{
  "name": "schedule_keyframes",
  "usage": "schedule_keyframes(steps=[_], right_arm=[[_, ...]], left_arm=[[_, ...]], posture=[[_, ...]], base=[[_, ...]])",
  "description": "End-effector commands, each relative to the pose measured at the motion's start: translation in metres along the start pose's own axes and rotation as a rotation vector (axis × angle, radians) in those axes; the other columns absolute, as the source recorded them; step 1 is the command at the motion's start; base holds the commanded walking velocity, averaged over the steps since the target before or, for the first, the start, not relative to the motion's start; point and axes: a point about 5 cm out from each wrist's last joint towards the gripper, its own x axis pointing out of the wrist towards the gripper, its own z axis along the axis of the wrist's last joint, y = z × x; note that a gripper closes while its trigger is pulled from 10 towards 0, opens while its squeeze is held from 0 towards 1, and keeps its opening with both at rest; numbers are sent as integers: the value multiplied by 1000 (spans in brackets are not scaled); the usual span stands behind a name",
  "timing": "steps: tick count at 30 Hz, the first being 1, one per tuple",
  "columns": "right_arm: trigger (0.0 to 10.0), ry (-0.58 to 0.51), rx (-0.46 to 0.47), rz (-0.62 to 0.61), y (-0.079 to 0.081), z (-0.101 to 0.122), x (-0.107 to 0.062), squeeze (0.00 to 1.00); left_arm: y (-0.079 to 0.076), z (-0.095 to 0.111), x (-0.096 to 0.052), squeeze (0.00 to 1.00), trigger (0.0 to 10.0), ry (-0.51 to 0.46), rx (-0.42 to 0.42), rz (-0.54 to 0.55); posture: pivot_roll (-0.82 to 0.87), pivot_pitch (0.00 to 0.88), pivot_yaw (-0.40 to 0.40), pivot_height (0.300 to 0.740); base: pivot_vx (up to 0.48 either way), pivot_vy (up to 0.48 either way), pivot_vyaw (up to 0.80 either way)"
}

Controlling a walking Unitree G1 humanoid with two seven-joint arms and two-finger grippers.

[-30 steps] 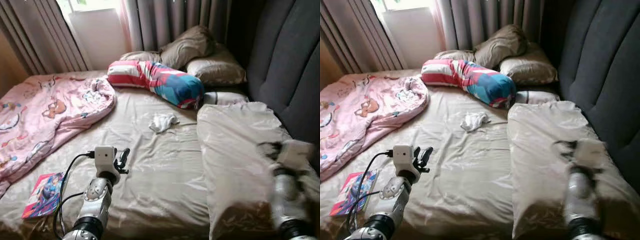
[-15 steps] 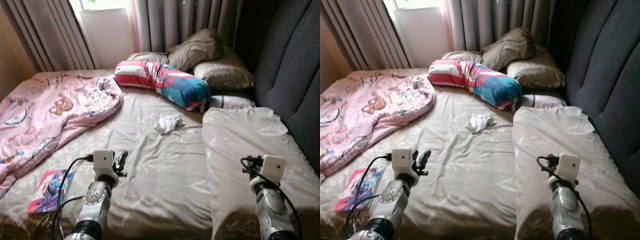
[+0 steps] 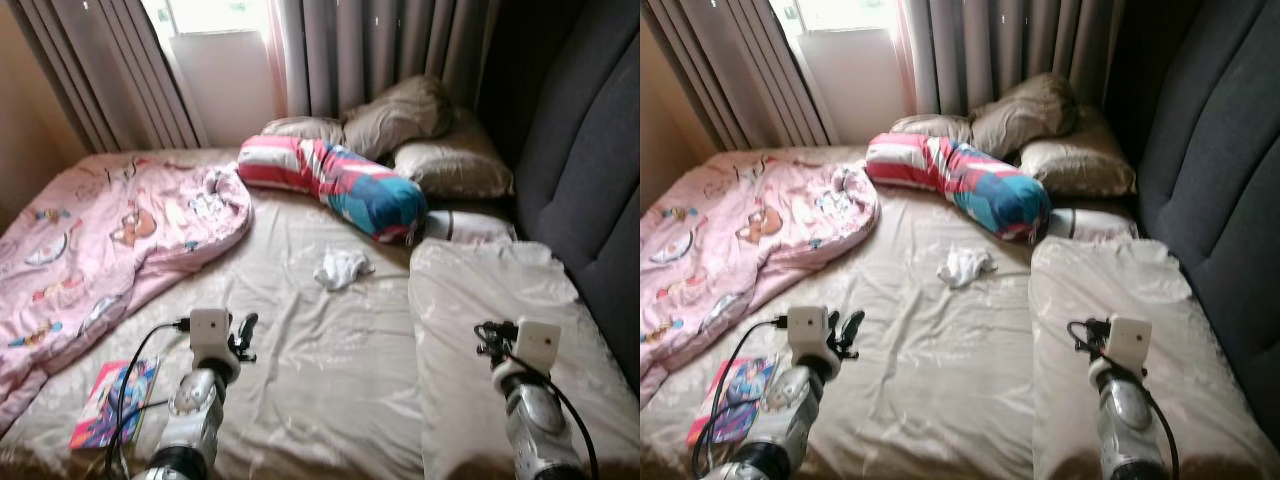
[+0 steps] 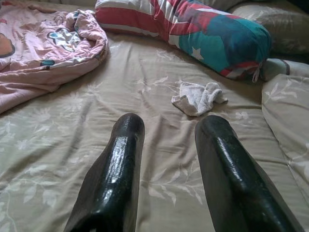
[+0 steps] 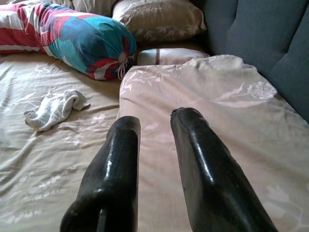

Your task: Clean up the room

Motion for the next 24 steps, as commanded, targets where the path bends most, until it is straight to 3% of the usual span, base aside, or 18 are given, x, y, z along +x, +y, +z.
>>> schedule_keyframes(steps=[1, 4, 6, 9, 11, 18, 20, 24], right_arm=[[10000, 64, 5, 7, 1, -14, -5, 0], [10000, 192, -16, 47, 4, -41, -18, 0], [10000, 192, -16, 47, 4, -41, -18, 0], [10000, 359, -35, 43, 3, -76, -40, 0], [10000, 359, -35, 43, 3, -76, -40, 0], [10000, 587, -46, 27, 3, -122, -81, 0], [10000, 587, -46, 27, 3, -122, -81, 0], [10000, 644, -53, 37, 4, -133, -92, 0]], left_arm=[[8, -15, -7, 0, 10000, 86, 20, 22], [17, -39, -21, 0, 10000, 207, 20, 71], [17, -39, -21, 0, 10000, 207, 20, 71], [25, -69, -42, 0, 10000, 361, 23, 119], [25, -69, -42, 0, 10000, 361, 23, 119], [35, -109, -80, 0, 10000, 581, 39, 170], [35, -109, -80, 0, 10000, 581, 39, 170], [36, -121, -94, 0, 10000, 653, 52, 173]], posture=[[-114, 8, 56, 740], [-110, 0, 46, 740], [-110, 0, 46, 740], [-103, 0, 37, 740], [-103, 0, 37, 740], [-99, 0, 35, 740], [-99, 0, 35, 740], [-100, 0, 39, 740]], base=[[0, 0, 0], [0, 0, 0], [0, 0, 0], [0, 0, 0], [0, 0, 0], [0, 0, 0], [0, 0, 0], [0, 0, 0]])
